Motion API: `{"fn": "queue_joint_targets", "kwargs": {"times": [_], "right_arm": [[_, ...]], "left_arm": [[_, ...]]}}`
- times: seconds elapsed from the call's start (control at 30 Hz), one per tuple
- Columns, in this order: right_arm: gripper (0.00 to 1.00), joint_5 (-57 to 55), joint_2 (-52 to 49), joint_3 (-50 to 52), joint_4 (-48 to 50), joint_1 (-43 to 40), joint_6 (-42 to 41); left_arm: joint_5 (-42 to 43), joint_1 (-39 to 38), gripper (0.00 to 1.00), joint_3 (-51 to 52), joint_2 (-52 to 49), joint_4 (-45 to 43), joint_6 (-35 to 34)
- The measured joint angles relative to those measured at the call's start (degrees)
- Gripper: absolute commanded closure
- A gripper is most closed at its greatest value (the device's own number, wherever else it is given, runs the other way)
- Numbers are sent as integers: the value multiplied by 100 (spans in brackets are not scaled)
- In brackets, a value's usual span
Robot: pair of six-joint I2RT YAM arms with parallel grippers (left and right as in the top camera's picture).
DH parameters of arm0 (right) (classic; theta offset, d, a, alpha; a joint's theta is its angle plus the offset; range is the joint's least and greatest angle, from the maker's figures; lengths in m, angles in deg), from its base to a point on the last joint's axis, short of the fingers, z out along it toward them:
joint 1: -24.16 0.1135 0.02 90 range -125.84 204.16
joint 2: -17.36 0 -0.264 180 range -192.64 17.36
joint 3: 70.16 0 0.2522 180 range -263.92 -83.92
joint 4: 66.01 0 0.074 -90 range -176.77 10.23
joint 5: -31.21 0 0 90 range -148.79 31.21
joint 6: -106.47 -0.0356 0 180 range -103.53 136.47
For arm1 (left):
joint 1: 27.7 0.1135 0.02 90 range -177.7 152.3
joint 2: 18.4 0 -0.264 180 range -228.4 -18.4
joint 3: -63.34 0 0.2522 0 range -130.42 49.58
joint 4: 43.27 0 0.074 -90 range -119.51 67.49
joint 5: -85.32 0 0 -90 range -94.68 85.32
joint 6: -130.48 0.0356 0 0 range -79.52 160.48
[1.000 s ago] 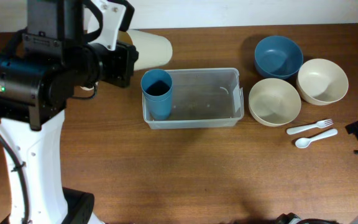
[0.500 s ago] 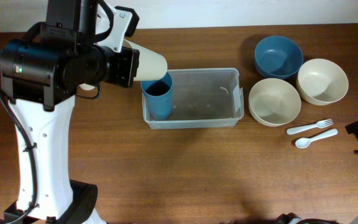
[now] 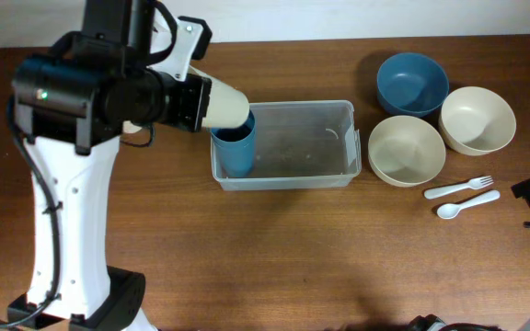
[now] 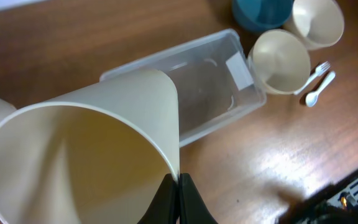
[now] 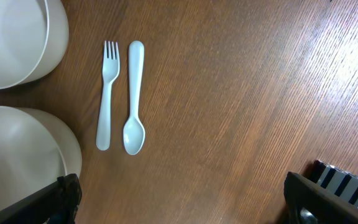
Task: Pack container
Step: 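Lower the cream cup into the stacked blue cups and release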
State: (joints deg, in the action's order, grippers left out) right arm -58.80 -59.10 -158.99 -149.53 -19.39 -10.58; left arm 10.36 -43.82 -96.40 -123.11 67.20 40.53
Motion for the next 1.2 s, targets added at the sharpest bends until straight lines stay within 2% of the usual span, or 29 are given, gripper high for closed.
{"fn": "queue_joint_targets", "kwargs": {"times": [0.23,0.93,1.0,1.03,1.2], "right_arm": [[1,0,0,0,0,0,0],[1,0,0,0,0,0,-2],[1,0,0,0,0,0,0],[1,0,0,0,0,0,2],[1,0,0,0,0,0,4]], "left_arm": [[-13,-2,99,367,-9,-39,-2],[-96,-7,98,380,-9,-133,0],[-96,-7,97,380,-9,-131,-2],[-96,-7,93,380,-9,-131,0],[-116,-7,92,380,-9,-133,17]]}}
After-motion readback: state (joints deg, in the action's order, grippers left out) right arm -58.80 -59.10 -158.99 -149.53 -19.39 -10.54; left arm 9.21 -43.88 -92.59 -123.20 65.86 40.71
